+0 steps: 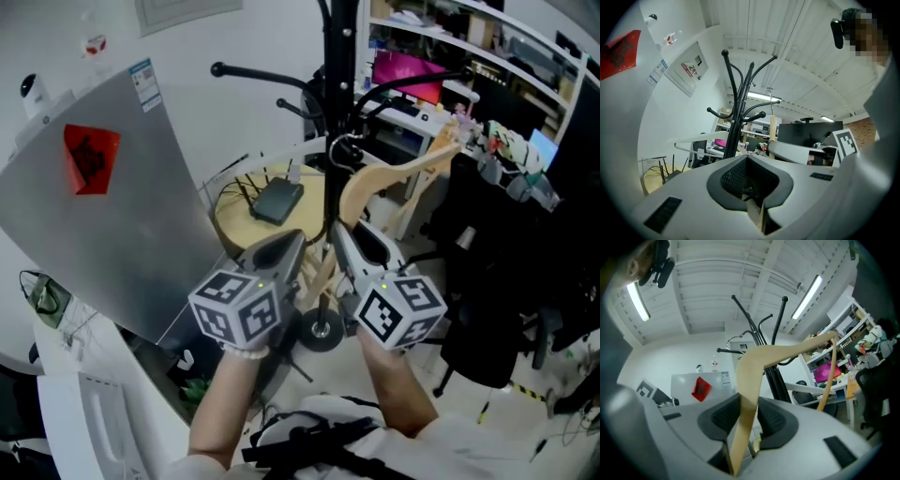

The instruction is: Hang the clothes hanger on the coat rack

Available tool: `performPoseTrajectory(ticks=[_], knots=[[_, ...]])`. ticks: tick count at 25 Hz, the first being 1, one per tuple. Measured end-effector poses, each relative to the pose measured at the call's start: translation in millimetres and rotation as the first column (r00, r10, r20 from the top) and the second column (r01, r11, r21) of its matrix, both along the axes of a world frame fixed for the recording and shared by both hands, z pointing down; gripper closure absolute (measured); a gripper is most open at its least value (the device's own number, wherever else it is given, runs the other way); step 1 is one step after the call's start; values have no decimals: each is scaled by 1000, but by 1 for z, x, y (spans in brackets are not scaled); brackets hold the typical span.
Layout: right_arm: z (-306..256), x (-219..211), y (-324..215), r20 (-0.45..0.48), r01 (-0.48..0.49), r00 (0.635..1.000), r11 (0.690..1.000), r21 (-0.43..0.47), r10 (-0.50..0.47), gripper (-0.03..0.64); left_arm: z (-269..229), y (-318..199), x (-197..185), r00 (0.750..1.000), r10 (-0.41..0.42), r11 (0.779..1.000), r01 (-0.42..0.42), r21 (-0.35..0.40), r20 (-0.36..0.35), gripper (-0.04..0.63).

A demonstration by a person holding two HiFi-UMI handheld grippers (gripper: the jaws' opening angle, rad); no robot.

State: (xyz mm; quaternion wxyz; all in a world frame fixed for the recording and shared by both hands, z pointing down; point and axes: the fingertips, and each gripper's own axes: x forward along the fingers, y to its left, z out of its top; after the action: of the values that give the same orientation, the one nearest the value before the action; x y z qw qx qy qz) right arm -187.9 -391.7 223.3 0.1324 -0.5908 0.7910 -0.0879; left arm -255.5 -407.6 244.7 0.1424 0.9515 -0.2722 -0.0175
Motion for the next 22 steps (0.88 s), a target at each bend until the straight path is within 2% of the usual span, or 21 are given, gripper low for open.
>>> performPoseTrajectory(ticks=[5,8,13,22], knots=[[13,-2,-20,41,-88,995,995,-50,90,483,-7,-7,-8,997,73,997,-73,24,11,606],[24,-4,-32,117,-107,986,989,-99,118,483,-6,-11,-14,994,109,994,-110,21,17,606],[31,-5,-46,252,-117,955,981,-152,153,482,-7,-25,-23,988,151,988,-152,27,40,606],[36,-3,-68,397,-146,894,972,-182,208,482,-3,-37,-30,981,189,982,-189,16,36,606]])
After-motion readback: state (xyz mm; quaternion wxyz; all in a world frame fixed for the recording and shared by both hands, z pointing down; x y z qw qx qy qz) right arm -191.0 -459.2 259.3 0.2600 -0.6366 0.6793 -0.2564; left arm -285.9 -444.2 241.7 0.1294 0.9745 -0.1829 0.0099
